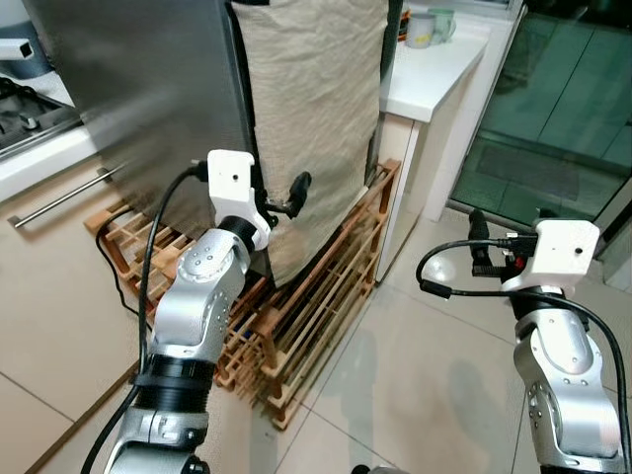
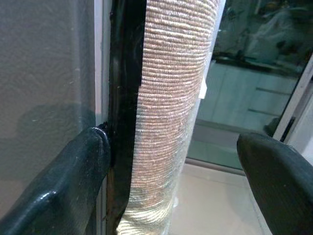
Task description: Restocking fridge
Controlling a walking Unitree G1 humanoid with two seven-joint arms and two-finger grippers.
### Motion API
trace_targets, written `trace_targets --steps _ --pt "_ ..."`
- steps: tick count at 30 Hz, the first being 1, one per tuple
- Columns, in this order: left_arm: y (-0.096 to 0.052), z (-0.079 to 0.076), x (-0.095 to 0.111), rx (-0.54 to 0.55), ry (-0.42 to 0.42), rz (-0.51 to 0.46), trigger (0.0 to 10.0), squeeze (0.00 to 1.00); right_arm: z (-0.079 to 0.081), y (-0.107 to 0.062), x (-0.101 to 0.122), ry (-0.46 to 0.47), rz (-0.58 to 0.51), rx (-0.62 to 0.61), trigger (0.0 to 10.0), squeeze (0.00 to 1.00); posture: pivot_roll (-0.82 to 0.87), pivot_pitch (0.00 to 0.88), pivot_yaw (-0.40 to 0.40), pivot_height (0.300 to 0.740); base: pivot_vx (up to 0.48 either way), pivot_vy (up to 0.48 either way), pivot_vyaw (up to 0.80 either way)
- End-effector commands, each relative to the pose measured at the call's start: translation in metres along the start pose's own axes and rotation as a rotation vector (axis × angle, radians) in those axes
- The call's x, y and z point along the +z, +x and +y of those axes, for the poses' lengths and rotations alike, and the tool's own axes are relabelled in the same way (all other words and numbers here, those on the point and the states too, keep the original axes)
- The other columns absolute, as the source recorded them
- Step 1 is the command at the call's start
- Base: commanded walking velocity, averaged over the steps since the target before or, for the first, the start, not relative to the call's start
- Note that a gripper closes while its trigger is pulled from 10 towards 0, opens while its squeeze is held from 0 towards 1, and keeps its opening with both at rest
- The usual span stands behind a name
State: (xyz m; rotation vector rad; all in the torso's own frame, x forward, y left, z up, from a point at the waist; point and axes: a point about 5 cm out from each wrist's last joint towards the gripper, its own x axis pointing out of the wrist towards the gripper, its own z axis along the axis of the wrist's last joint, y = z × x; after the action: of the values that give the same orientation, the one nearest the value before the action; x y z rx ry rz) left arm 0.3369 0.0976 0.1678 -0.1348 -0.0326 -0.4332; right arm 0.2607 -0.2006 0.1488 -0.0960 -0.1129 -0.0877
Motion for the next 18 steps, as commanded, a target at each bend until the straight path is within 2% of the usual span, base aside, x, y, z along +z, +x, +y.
trace_targets --steps 1,4,7,8,9,10,11,12,13,14,15,16,17,18 --pt "0.006 -0.003 -0.012 -0.020 -0.012 0.063 10.0 0.00 0.001 0.001 0.000 0.007 -0.002 0.010 10.0 0.00 -0.12 0.000 0.017 0.740 0.000 0.000 0.00" --pt "0.014 -0.011 -0.013 -0.037 -0.031 0.060 10.0 0.00 -0.001 0.001 -0.001 0.005 0.002 -0.001 10.0 0.00 -0.13 0.000 0.025 0.740 0.000 0.000 0.00" --pt "0.023 -0.034 -0.003 -0.183 -0.100 -0.001 10.0 0.00 -0.002 -0.002 -0.002 0.013 0.006 -0.001 10.0 0.00 -0.14 0.000 0.026 0.740 0.000 0.000 0.00" --pt "0.023 -0.034 -0.003 -0.183 -0.100 -0.001 10.0 0.00 -0.002 -0.002 -0.002 0.013 0.006 -0.001 10.0 0.00 -0.14 0.000 0.026 0.740 0.000 0.000 0.00" --pt "0.025 -0.042 0.000 -0.250 -0.126 -0.030 10.0 0.00 -0.001 -0.003 -0.003 0.017 0.013 0.007 10.0 0.00 -0.14 0.000 0.026 0.740 0.000 0.000 0.00" --pt "0.025 -0.042 0.000 -0.250 -0.126 -0.030 10.0 0.00 -0.001 -0.003 -0.003 0.017 0.013 0.007 10.0 0.00 -0.14 0.000 0.026 0.740 0.000 0.000 0.00" --pt "0.027 -0.051 0.004 -0.319 -0.138 -0.053 10.0 0.00 -0.001 -0.004 -0.005 0.023 0.023 0.017 10.0 0.00 -0.14 0.000 0.026 0.740 0.000 0.000 0.00" --pt "0.029 -0.067 0.011 -0.435 -0.147 -0.088 10.0 0.00 0.001 -0.006 -0.009 0.028 0.045 0.039 10.0 0.00 -0.16 0.000 0.032 0.740 0.000 0.000 0.00" --pt "0.029 -0.067 0.011 -0.435 -0.147 -0.088 10.0 0.00 0.001 -0.006 -0.009 0.028 0.045 0.039 10.0 0.00 -0.16 0.000 0.032 0.740 0.000 0.000 0.00" --pt "0.034 -0.097 0.017 -0.582 -0.181 -0.108 10.0 0.00 0.004 -0.011 -0.015 0.034 0.080 0.072 10.0 0.00 -0.17 0.000 0.040 0.740 0.000 0.000 0.00" --pt "0.036 -0.108 0.018 -0.617 -0.205 -0.104 10.0 0.00 0.004 -0.012 -0.016 0.034 0.086 0.078 10.0 0.00 -0.17 0.000 0.040 0.740 0.000 0.000 0.00" --pt "0.039 -0.125 0.018 -0.653 -0.282 -0.099 10.0 0.00 0.004 -0.014 -0.017 0.033 0.094 0.083 10.0 0.00 -0.17 0.000 0.043 0.740 0.000 0.000 0.00" --pt "0.039 -0.125 0.018 -0.653 -0.282 -0.099 10.0 0.00 0.004 -0.014 -0.017 0.033 0.094 0.083 10.0 0.00 -0.17 0.000 0.043 0.740 0.000 0.000 0.00" --pt "0.041 -0.143 0.017 -0.696 -0.302 -0.091 10.0 0.00 0.004 -0.016 -0.018 0.032 0.099 0.087 10.0 0.00 -0.19 0.000 0.050 0.740 0.000 0.000 0.00"
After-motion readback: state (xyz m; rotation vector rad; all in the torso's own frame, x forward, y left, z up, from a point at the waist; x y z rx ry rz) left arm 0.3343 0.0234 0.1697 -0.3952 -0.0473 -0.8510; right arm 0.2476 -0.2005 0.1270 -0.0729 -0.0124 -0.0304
